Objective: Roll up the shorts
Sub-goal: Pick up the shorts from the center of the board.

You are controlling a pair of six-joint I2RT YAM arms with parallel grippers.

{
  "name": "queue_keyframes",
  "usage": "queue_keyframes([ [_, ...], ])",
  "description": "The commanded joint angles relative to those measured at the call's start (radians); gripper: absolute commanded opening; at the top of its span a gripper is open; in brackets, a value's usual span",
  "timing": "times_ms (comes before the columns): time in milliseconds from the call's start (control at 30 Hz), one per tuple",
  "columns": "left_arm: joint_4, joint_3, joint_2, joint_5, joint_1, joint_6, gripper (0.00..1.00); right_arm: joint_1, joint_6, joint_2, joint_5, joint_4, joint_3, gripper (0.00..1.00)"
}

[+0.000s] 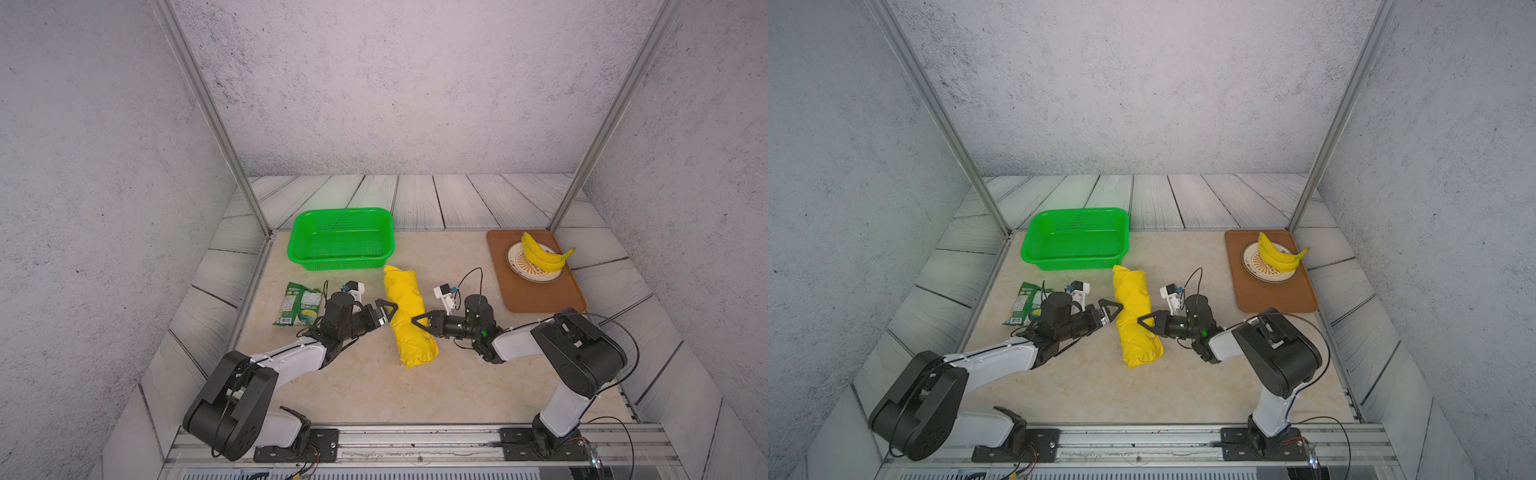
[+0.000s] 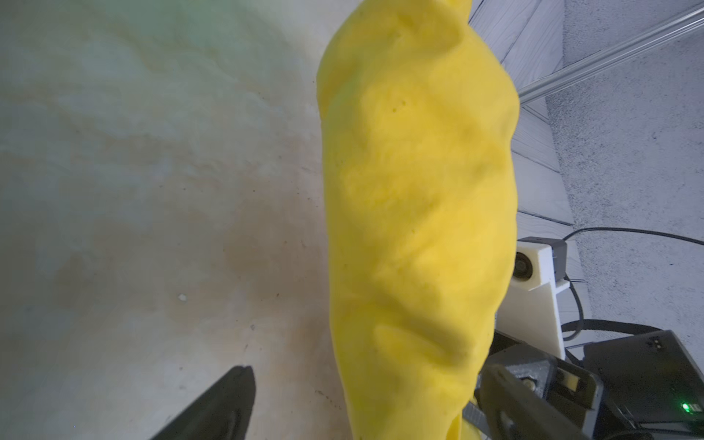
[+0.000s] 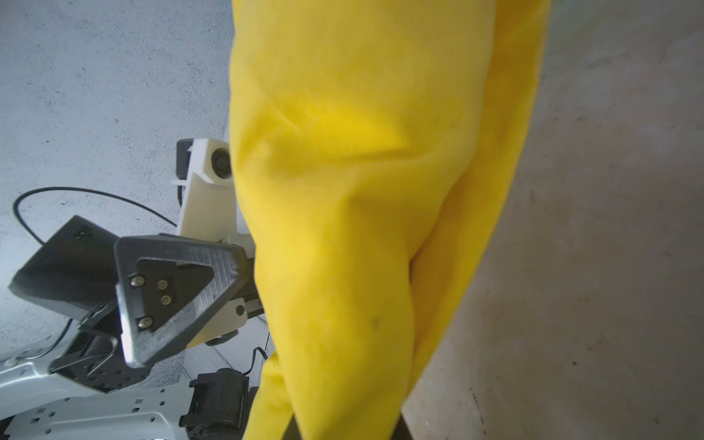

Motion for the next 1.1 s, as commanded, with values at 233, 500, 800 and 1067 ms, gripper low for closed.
queue_keyframes([
  [233, 0.256, 0.063, 0.122, 0.132, -0.049, -0.073, 0.81, 0.011, 0.018, -0.052, -0.133, 0.066, 0.040, 0.07],
  [500, 0.306, 0.121, 0.195, 0.158, -0.049, -0.133, 0.00, 0.011, -0.029, -0.078, -0.144, -0.063, 0.065, 0.14],
  [800, 0.078, 0.291, 0.119, 0.070, 0.054, -0.093, 0.00, 0.003, -0.273, -0.310, 0.020, -0.606, 0.115, 0.53],
  [1067, -0.029, 0.541, 0.156, -0.008, 0.203, -0.099, 0.00, -0.003, -0.348, -0.532, 0.145, -0.843, 0.095, 0.55],
])
